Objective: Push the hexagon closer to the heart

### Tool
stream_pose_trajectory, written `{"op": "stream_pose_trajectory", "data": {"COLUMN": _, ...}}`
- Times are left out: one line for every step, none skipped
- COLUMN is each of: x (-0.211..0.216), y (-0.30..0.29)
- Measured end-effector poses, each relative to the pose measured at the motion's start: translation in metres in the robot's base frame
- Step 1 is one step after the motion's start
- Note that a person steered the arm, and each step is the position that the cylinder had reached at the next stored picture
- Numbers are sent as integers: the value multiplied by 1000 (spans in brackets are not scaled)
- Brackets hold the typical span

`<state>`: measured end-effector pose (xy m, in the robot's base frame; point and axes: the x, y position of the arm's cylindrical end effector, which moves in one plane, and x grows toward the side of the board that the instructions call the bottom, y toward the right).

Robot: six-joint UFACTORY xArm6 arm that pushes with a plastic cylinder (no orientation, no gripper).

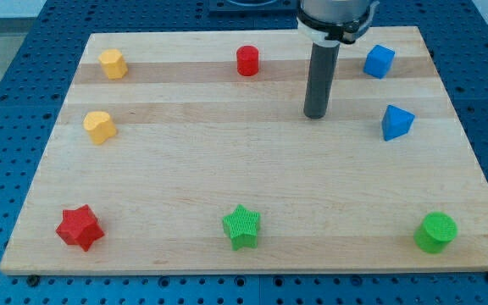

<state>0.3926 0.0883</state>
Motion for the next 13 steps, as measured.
{"op": "stream_pose_trajectory", "data": {"x": 0, "y": 0}}
{"op": "stream_pose_trajectory", "data": {"x": 0, "y": -22}}
{"op": "stream_pose_trajectory", "data": {"x": -3, "y": -85}}
{"op": "stream_pose_trajectory", "data": {"x": -3, "y": -144}}
{"op": "stream_pose_trajectory", "data": {"x": -8, "y": -197}}
{"op": "stream_pose_trajectory", "data": {"x": -77, "y": -219}}
{"op": "stream_pose_trajectory", "data": {"x": -150, "y": -244}}
{"op": "stream_pose_trajectory", "data": {"x": -158, "y": -283}}
{"op": "stream_pose_trajectory", "data": {"x": -168, "y": -325}}
{"op": "stream_pose_trajectory", "data": {"x": -168, "y": -325}}
{"op": "stream_pose_trajectory", "data": {"x": -150, "y": -325}}
{"op": "stream_pose_trajectory", "data": {"x": -101, "y": -325}}
{"op": "stream_pose_trajectory", "data": {"x": -77, "y": -325}}
